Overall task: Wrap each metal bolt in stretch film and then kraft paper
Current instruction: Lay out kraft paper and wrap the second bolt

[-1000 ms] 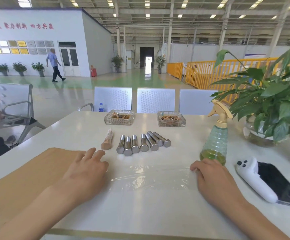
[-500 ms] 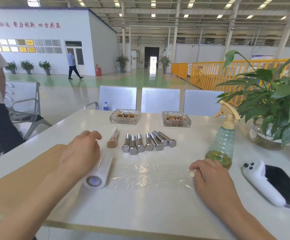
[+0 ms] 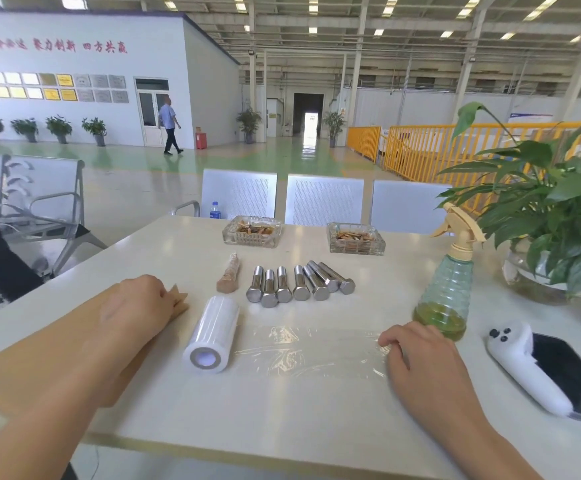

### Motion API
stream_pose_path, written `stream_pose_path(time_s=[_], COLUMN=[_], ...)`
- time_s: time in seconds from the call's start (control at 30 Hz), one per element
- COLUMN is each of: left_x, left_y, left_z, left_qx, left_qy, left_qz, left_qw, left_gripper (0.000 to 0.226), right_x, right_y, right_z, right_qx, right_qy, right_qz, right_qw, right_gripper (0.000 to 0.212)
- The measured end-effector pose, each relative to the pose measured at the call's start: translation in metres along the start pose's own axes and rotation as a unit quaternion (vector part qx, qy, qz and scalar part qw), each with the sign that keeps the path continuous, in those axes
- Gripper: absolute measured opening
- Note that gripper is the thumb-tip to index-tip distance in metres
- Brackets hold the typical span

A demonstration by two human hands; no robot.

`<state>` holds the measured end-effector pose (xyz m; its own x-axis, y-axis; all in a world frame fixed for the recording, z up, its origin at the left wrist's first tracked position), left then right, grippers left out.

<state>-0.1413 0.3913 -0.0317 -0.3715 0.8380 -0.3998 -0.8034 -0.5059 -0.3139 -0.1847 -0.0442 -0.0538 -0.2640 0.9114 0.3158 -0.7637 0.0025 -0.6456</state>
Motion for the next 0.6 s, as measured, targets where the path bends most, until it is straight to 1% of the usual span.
stream_pose_path(time_s=[0.07, 0.1, 0.17, 0.23, 0.27, 0.3, 0.37, 0.4, 0.43, 0.47, 0.5, 0.53, 0.57, 0.6], left_x=[-0.017, -0.034, -0.078, -0.128, -0.152, -0.173, -0.208, -0.221, -0.229, -0.233, -0.234, -0.232, -0.23, -0.226], left_y=[0.007, 0.013, 0.033, 0.061, 0.078, 0.096, 0.134, 0.152, 0.168, 0.18, 0.188, 0.192, 0.195, 0.194], left_z=[0.016, 0.028, 0.054, 0.073, 0.076, 0.075, 0.059, 0.046, 0.033, 0.021, 0.01, 0.002, -0.004, -0.009], left_qx=[-0.058, -0.092, -0.149, -0.159, -0.145, -0.122, -0.077, -0.054, -0.029, -0.004, 0.019, 0.034, 0.047, 0.06], left_qy=[-0.004, -0.001, 0.033, 0.058, 0.061, 0.063, 0.049, 0.034, 0.025, 0.024, 0.029, 0.039, 0.051, 0.065], left_qz=[-0.016, -0.038, -0.107, -0.192, -0.231, -0.27, -0.35, -0.39, -0.421, -0.442, -0.456, -0.467, -0.476, -0.479], left_qw=[0.998, 0.995, 0.982, 0.967, 0.96, 0.953, 0.932, 0.919, 0.906, 0.897, 0.889, 0.883, 0.877, 0.873], left_gripper=[0.036, 0.036, 0.033, 0.024, 0.021, 0.019, 0.015, 0.014, 0.013, 0.013, 0.013, 0.015, 0.019, 0.024], right_x=[0.0, -0.001, -0.004, -0.009, -0.009, -0.007, -0.003, -0.001, 0.001, 0.002, 0.004, 0.004, 0.002, -0.001], right_y=[-0.002, -0.003, -0.006, -0.008, -0.01, -0.012, -0.016, -0.017, -0.017, -0.017, -0.018, -0.018, -0.017, -0.016], right_z=[0.0, 0.001, 0.003, 0.006, 0.008, 0.008, 0.004, 0.002, 0.003, 0.004, 0.005, 0.008, 0.01, 0.01], right_qx=[-0.007, -0.009, -0.013, -0.016, -0.01, 0.009, 0.078, 0.119, 0.156, 0.184, 0.198, 0.205, 0.207, 0.209], right_qy=[-0.008, -0.019, -0.061, -0.16, -0.234, -0.314, -0.448, -0.471, -0.477, -0.473, -0.468, -0.455, -0.43, -0.391], right_qz=[-0.004, -0.012, -0.05, -0.128, -0.179, -0.234, -0.34, -0.376, -0.392, -0.39, -0.383, -0.374, -0.365, -0.356], right_qw=[1.0, 1.0, 0.997, 0.979, 0.956, 0.92, 0.823, 0.789, 0.771, 0.768, 0.771, 0.782, 0.799, 0.823], right_gripper=[0.026, 0.026, 0.027, 0.029, 0.03, 0.028, 0.018, 0.023, 0.03, 0.031, 0.028, 0.022, 0.023, 0.029])
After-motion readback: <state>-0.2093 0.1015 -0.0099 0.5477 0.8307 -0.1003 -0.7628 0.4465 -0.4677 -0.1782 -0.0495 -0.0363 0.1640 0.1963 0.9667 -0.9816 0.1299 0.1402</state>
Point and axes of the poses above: each hand's wrist, its own y-axis away from the middle knuckle, its own z-axis out of the back of the hand, x = y × z, the point moved 6 cm from there along -y, towards the middle knuckle, and after that the axes turned 8 degrees about -x, right-handed, at the moved point
